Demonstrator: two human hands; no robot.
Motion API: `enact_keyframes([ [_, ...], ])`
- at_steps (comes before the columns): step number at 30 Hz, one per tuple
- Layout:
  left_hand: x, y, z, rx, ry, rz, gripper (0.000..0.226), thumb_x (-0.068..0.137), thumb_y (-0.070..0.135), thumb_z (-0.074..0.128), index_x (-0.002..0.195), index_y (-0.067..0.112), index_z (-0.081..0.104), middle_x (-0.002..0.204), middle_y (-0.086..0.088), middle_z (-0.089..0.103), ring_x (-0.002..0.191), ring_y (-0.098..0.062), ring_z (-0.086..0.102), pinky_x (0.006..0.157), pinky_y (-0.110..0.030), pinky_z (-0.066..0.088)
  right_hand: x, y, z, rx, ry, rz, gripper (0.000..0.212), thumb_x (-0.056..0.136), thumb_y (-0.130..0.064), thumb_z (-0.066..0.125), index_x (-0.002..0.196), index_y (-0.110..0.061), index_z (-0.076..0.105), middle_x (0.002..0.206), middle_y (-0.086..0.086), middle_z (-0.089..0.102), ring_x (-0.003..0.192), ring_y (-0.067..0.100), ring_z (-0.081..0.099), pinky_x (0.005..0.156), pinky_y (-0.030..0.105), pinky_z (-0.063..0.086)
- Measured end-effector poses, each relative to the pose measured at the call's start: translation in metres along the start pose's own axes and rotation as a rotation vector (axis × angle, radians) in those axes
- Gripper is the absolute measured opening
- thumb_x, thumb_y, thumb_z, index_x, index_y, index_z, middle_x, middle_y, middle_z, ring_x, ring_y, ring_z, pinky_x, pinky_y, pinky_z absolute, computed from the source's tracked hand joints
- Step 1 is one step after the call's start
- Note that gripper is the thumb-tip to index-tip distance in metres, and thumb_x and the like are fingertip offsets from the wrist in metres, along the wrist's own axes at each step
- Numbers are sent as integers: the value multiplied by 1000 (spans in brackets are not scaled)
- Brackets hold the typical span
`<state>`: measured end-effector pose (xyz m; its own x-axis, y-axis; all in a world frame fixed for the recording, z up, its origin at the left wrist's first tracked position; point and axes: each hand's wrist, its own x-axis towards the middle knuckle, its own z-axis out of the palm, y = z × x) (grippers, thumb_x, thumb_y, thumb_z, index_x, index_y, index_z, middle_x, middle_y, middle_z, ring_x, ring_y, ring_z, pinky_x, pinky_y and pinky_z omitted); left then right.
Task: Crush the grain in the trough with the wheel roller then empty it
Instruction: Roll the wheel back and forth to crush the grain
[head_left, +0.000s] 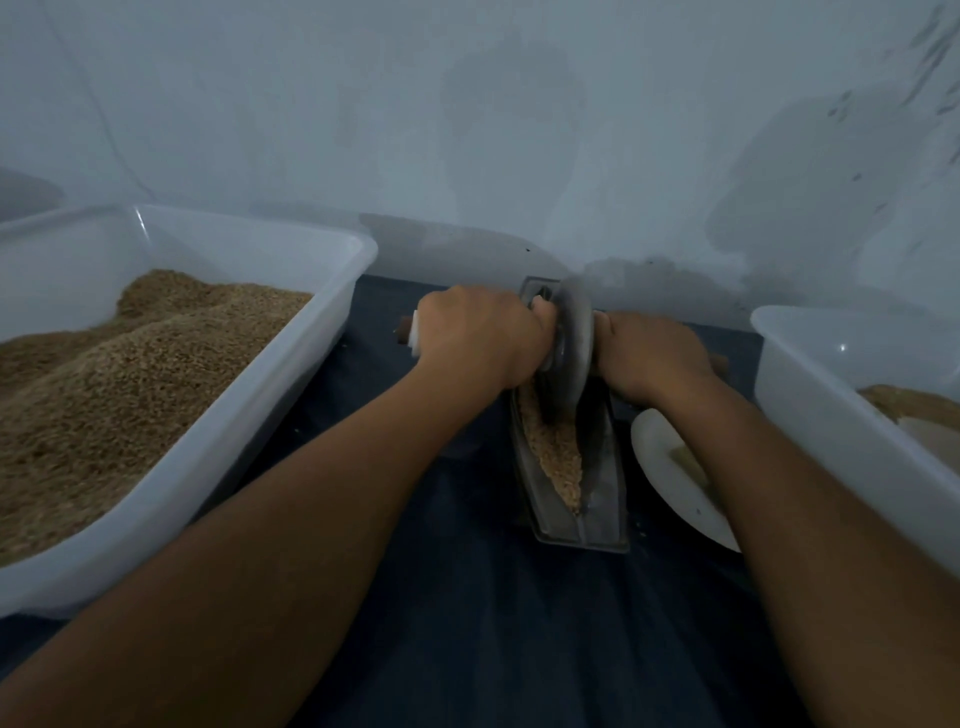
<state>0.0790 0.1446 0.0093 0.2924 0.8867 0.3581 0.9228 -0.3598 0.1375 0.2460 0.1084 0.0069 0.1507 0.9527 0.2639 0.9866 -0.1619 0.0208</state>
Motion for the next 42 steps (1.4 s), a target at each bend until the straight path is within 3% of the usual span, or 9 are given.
enact_keyframes([
  [9,11,1,0,35,-16,19,59,99,52,14,77,15,55,86,-13,61,82,-37,61,78,-51,54,10,0,-5,24,-59,-1,33,102,-31,30,97,-18,59,114,14,64,94,34,57,71,38,37],
  [13,16,2,0,17,-7,28,56,99,50,17,72,15,51,73,-9,50,82,-37,60,76,-52,54,16,3,-4,41,-66,10,37,102,-34,28,100,-18,62,113,14,64,81,28,48,67,36,34],
  [17,18,1,0,7,1,20,56,98,53,15,74,18,51,89,-14,64,84,-37,61,77,-53,54,21,3,-2,17,-69,4,33,101,-34,29,92,-21,58,108,11,65,76,26,46,65,37,35],
  [23,24,0,-1,5,-19,17,53,99,52,17,71,17,46,96,-15,65,87,-37,61,79,-52,53,27,4,-2,-29,-68,-24,32,102,-30,30,100,-19,60,112,10,64,76,24,44,64,35,36],
  [26,25,1,-2,5,-6,27,53,99,50,18,68,17,44,88,-14,63,85,-38,61,78,-53,53,31,4,-4,-19,-102,-2,32,102,-31,30,101,-19,60,115,10,63,78,24,45,65,35,36],
  [29,27,3,-2,-3,14,37,51,101,47,21,60,19,36,63,-5,41,81,-36,60,76,-53,53,33,3,-5,9,-110,35,31,101,-34,29,94,-22,57,114,10,64,75,22,45,63,34,34],
  [33,30,2,-1,-15,29,31,51,100,47,21,59,21,34,60,-4,35,80,-37,61,75,-53,53,33,3,-4,7,-116,48,30,100,-34,27,92,-23,54,113,11,62,79,25,45,64,36,34],
  [38,34,2,-1,-23,10,22,51,100,48,21,59,21,36,61,-4,37,79,-38,61,74,-53,53,39,4,-5,58,-147,77,30,98,-33,28,89,-23,55,92,4,55,67,17,45,57,32,30],
  [42,35,2,1,-27,10,8,51,99,48,20,60,20,38,61,-5,38,80,-37,61,75,-52,53,43,5,-3,39,-143,72,33,96,-35,28,90,-21,57,94,5,57,71,21,49,59,33,33],
])
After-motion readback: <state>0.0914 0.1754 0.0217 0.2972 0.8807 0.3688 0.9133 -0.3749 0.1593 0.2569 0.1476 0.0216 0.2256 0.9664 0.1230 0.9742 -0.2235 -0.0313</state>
